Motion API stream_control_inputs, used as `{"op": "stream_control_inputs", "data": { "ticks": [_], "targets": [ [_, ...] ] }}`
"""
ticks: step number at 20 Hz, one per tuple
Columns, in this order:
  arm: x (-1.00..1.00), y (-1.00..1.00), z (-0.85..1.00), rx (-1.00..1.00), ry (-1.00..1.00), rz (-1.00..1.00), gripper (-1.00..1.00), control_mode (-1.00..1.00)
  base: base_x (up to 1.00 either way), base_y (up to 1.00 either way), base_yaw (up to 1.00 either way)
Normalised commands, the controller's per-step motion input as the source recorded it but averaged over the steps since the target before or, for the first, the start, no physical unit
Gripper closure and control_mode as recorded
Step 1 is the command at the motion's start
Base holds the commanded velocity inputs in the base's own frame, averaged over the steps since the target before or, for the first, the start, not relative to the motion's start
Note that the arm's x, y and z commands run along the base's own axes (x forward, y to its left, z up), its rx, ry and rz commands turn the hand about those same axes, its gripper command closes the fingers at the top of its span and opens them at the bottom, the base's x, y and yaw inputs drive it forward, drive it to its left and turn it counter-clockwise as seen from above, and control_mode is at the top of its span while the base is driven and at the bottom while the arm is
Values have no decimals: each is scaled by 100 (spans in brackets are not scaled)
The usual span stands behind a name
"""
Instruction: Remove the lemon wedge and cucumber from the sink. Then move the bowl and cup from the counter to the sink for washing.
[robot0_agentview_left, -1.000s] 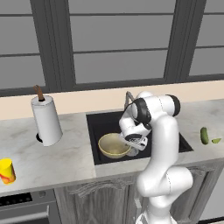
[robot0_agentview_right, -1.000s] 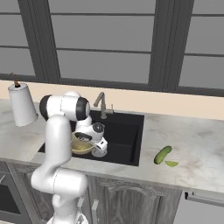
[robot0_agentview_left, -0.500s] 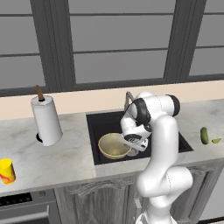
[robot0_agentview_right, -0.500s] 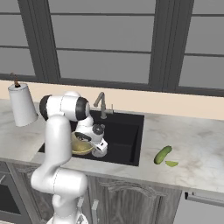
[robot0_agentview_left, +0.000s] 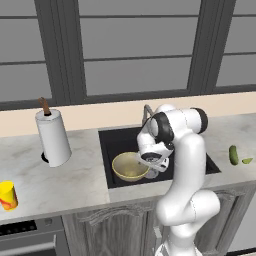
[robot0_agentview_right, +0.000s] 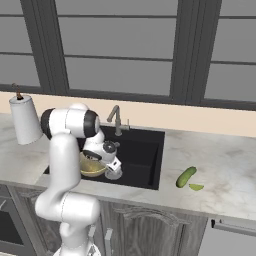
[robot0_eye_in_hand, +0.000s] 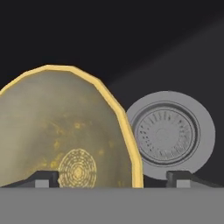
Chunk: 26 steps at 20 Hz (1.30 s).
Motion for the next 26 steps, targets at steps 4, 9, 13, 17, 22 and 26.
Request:
{"op": "stream_control_inputs", "data": {
  "ticks": [4, 9, 13, 17, 22, 26],
  "targets": [
    [0, 1, 34, 0, 0, 0, -100, -100, 0, 0, 0],
    [-4, 1, 37, -6, 0, 0, -100, -100, 0, 0, 0],
    [-6, 0, 37, -10, 0, 0, -100, -100, 0, 0, 0],
    [-7, 0, 35, -10, 0, 0, -100, -100, 0, 0, 0],
    [-11, 0, 34, -8, 0, 0, -100, -100, 0, 0, 0],
    [-6, 0, 38, -6, 0, 0, -100, -100, 0, 0, 0]
  ]
}}
